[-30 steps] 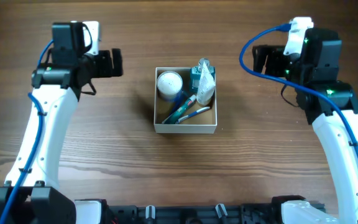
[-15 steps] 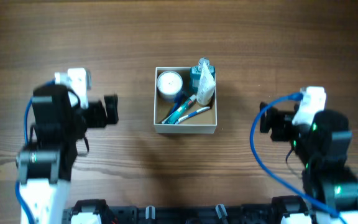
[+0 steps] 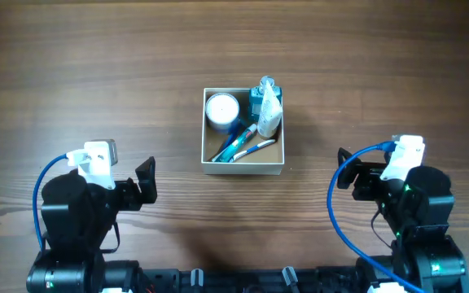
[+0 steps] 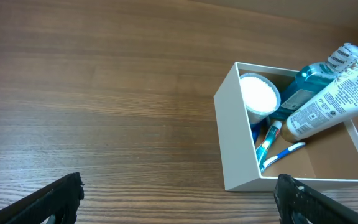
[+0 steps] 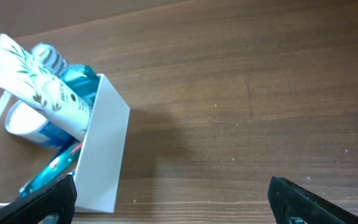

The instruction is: Pack container

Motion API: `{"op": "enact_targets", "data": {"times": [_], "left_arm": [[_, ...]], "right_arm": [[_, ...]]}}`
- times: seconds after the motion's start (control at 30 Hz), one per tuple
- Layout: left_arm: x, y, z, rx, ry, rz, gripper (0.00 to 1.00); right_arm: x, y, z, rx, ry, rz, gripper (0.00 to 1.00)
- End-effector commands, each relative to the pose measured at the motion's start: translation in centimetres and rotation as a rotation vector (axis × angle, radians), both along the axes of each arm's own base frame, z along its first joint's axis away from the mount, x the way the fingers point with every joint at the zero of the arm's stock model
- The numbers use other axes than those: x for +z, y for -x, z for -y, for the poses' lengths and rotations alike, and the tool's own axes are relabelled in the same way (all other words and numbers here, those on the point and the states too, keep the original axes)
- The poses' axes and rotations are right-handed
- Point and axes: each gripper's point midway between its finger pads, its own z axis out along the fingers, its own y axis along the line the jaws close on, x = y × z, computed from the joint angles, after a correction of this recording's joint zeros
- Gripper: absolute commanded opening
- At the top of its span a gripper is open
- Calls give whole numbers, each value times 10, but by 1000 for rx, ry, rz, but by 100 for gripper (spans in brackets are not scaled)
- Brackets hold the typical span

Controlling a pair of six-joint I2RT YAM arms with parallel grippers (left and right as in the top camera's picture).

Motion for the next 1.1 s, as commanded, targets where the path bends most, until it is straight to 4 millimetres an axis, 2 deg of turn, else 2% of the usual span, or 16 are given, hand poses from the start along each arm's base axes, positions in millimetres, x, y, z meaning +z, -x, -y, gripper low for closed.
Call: {"op": "enact_targets", "data": {"times": [0.0,0.07,0.17,0.2,0.37,0.47,0.53,1.07], "left_arm": [[-5,1,2,0,25,-13,100],[-5,1,2,0,25,-13,100],[-5,1,2,0,25,-13,100],[-5,1,2,0,25,-13,100],[-5,1,2,0,25,-13,100],[-5,1,2,0,25,-13,100],[-5,1,2,0,25,-13,100],[-7,4,0,8,17,-23,100]], "right_arm": [[-1,4,17,-85,38,12,100],[7,7,22,-71,95,97,100],[1,14,18,-29,136,323,100],[1,11,17,-29,130,421,100],[5,-8,15,-38,127,684,100],[-22,-10,10,-1,119,586,100],[-21,-10,7,0,78,585,100],[-24,-11,7,1,78,572,100]]}}
